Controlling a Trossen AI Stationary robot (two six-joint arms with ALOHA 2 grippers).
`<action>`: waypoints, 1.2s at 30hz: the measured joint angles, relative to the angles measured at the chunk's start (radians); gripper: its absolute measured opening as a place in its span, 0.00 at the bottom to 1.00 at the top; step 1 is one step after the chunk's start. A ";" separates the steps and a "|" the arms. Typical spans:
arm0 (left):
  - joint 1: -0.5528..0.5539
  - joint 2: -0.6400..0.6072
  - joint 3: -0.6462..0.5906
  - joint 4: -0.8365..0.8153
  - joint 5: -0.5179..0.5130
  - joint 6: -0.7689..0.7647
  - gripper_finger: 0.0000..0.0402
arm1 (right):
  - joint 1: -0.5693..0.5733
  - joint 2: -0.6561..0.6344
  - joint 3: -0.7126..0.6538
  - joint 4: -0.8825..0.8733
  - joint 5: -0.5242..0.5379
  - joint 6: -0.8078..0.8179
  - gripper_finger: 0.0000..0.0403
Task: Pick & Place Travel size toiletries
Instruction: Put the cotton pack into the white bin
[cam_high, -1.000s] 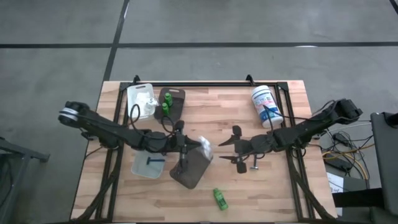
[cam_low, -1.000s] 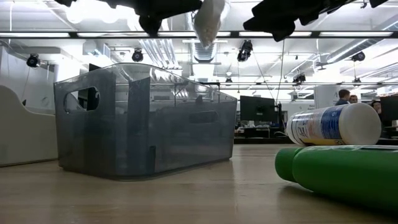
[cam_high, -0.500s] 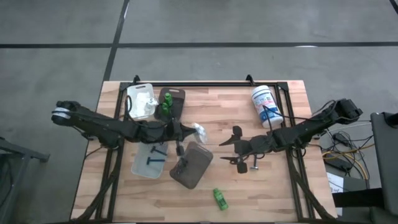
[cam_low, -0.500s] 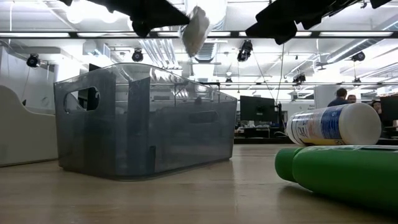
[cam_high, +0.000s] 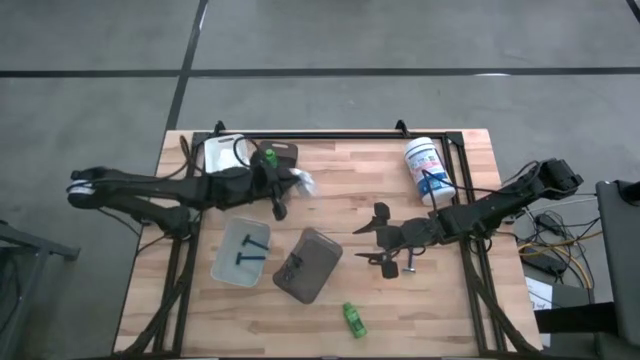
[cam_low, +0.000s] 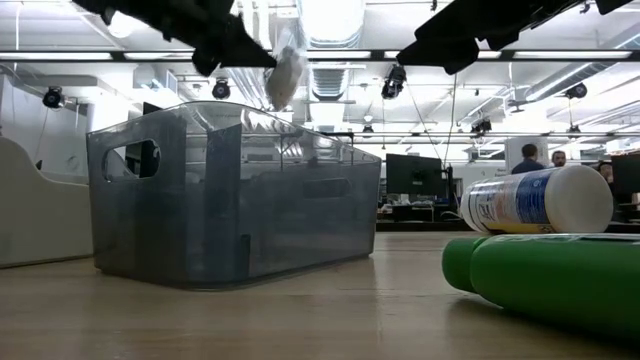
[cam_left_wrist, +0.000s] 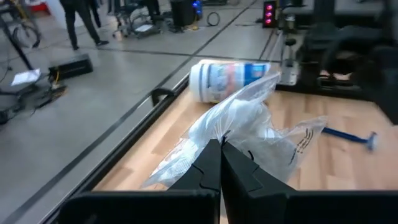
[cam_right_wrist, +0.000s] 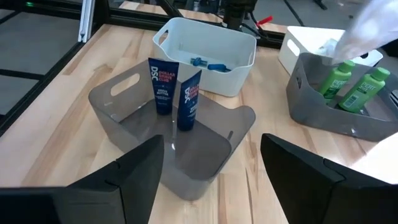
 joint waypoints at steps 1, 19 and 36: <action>0.016 -0.009 -0.011 -0.004 0.009 -0.006 0.00 | 0.000 0.000 0.000 0.000 0.000 0.000 0.66; 0.345 -0.160 -0.196 -0.045 0.066 -0.120 0.00 | 0.000 0.000 0.000 -0.009 0.000 -0.001 0.55; 0.552 -0.351 -0.202 -0.391 -0.070 -0.127 0.00 | 0.000 0.003 -0.002 -0.014 0.000 0.006 0.47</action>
